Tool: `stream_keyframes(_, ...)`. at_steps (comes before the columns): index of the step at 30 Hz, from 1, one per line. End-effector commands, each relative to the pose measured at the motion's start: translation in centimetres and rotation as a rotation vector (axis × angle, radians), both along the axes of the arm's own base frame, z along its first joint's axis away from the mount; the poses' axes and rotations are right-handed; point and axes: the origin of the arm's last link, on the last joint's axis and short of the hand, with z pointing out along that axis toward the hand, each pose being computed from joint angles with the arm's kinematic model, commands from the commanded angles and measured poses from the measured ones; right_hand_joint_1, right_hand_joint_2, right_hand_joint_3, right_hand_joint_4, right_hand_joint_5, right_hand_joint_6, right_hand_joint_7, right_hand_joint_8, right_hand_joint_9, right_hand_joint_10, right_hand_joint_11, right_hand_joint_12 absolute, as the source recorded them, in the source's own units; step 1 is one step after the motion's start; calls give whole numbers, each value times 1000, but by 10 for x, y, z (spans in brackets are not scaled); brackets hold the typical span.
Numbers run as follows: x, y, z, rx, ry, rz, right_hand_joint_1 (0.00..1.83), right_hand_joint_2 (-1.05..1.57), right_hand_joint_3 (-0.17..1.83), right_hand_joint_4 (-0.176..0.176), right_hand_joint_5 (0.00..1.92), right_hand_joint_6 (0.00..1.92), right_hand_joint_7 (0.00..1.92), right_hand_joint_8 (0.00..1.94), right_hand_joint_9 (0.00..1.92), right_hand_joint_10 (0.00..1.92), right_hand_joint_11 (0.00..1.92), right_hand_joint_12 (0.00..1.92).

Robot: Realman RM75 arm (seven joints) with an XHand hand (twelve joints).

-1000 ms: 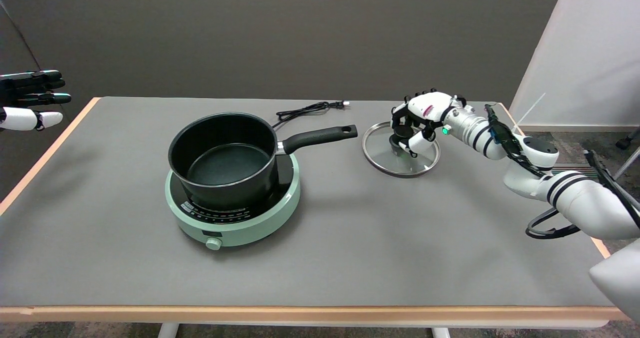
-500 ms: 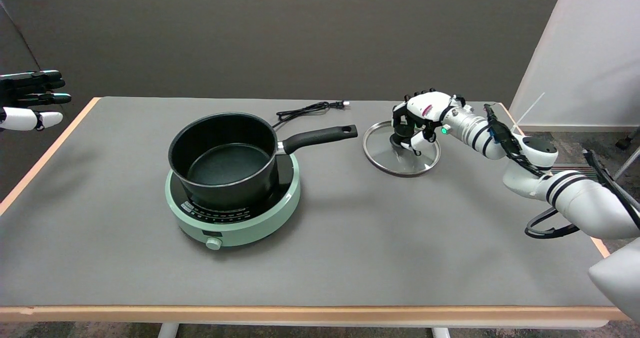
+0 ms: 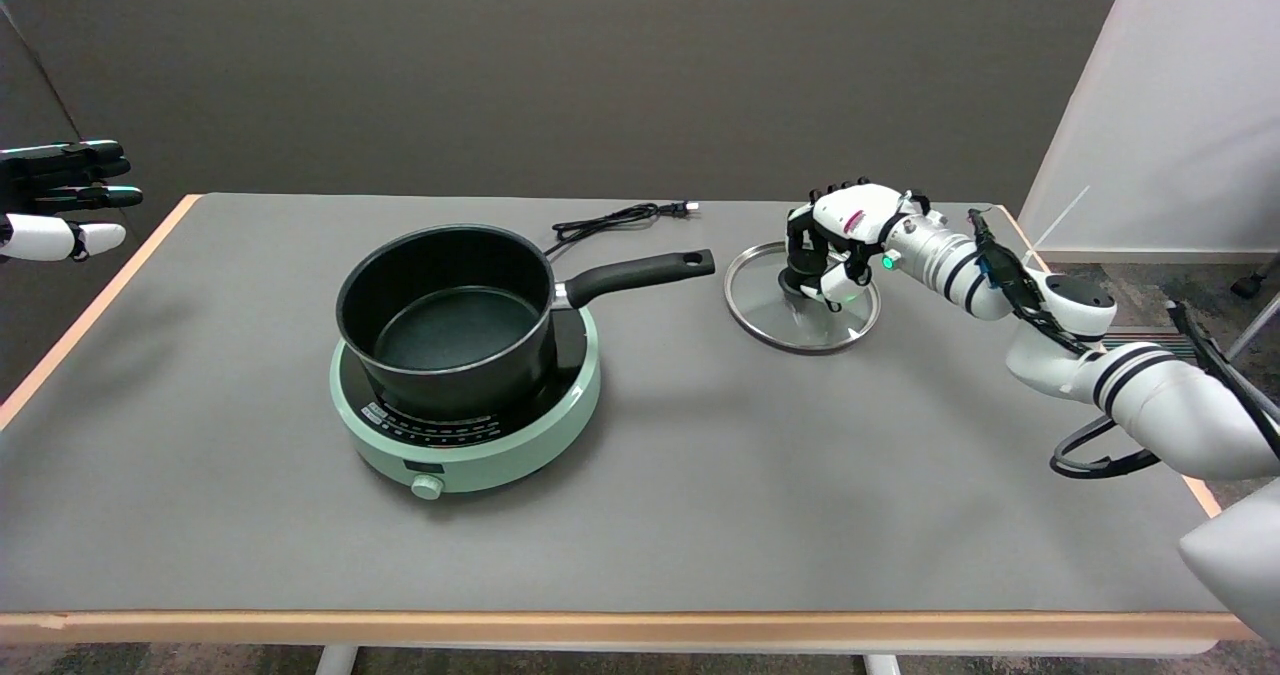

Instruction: Pick up the pot lid.

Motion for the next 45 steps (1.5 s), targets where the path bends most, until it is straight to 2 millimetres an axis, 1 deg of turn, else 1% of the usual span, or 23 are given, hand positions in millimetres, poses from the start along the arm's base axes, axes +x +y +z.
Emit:
stream_keyframes(1, -2, 1, 1, 0, -2, -4, 1182, 1056, 347, -51, 693, 1367, 888, 1355, 768, 1625, 615, 911)
stream_keyframes(6, -1, 1, 2, -5, -10, 1, 1183, 1057, 344, -53, 694, 1365, 891, 1347, 768, 1650, 624, 927)
stream_keyframes(13, 3, 4, 9, -37, -83, 24, 1185, 1056, 342, -56, 695, 1362, 895, 1341, 764, 1672, 632, 952)
stream_keyframes(14, 4, 5, 10, -39, -89, 29, 1206, 1031, 377, -29, 691, 1332, 896, 1338, 761, 1682, 635, 953)
stream_keyframes(15, 4, 6, 12, -42, -96, 33, 1358, 840, 648, 176, 659, 1114, 896, 1324, 750, 1714, 640, 951)
stream_keyframes(16, 4, 7, 13, -43, -104, 36, 1359, 837, 640, 176, 636, 1174, 908, 1303, 742, 1709, 625, 991)
stream_keyframes(19, 7, 10, 18, -53, -143, 54, 1359, 837, 640, 176, 633, 1176, 907, 1303, 740, 1720, 626, 996)
stream_keyframes(23, 15, 14, 25, -68, -193, 82, 1358, 837, 644, 176, 634, 1182, 905, 1309, 744, 1737, 623, 1015)
stream_keyframes(26, 20, 17, 30, -74, -192, 94, 1358, 837, 644, 176, 631, 1186, 904, 1311, 742, 1747, 624, 1022)
stream_keyframes(33, 24, 24, 36, -78, -182, 104, 1358, 837, 650, 176, 625, 1202, 901, 1318, 736, 1762, 623, 1044)
stream_keyframes(38, 32, 28, 44, -98, -192, 132, 1358, 838, 646, 176, 621, 1211, 902, 1315, 735, 1763, 625, 1046)
stream_keyframes(45, 45, 32, 44, -87, -197, 177, 1358, 838, 651, 176, 615, 1224, 898, 1323, 728, 1772, 622, 1060)
